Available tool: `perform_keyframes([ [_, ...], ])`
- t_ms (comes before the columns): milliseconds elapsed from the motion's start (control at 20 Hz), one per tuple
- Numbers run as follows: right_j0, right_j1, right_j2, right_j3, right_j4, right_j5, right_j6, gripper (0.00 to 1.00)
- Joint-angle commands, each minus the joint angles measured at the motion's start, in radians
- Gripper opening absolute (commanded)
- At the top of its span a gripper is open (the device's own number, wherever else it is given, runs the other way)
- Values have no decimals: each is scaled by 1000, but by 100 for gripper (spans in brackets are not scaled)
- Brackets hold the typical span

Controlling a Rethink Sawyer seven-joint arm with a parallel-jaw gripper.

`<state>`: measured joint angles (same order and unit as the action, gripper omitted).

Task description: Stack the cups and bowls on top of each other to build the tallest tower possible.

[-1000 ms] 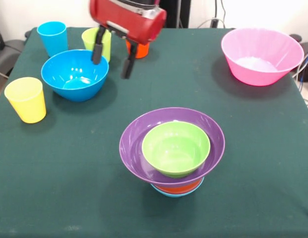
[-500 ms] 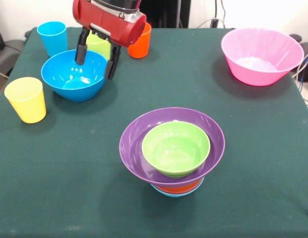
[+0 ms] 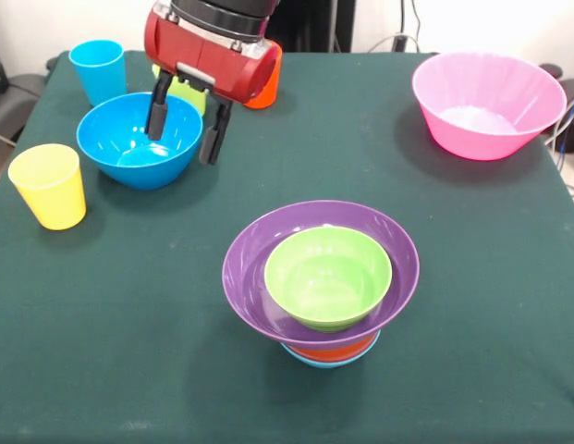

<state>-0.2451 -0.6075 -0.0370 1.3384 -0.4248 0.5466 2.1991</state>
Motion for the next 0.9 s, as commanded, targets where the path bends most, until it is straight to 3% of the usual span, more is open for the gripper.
perform_keyframes([
  [50,-16,85,107,88,-85,-56,-136,100],
  [900,-53,106,102,151,-113,-145,-113,100],
])
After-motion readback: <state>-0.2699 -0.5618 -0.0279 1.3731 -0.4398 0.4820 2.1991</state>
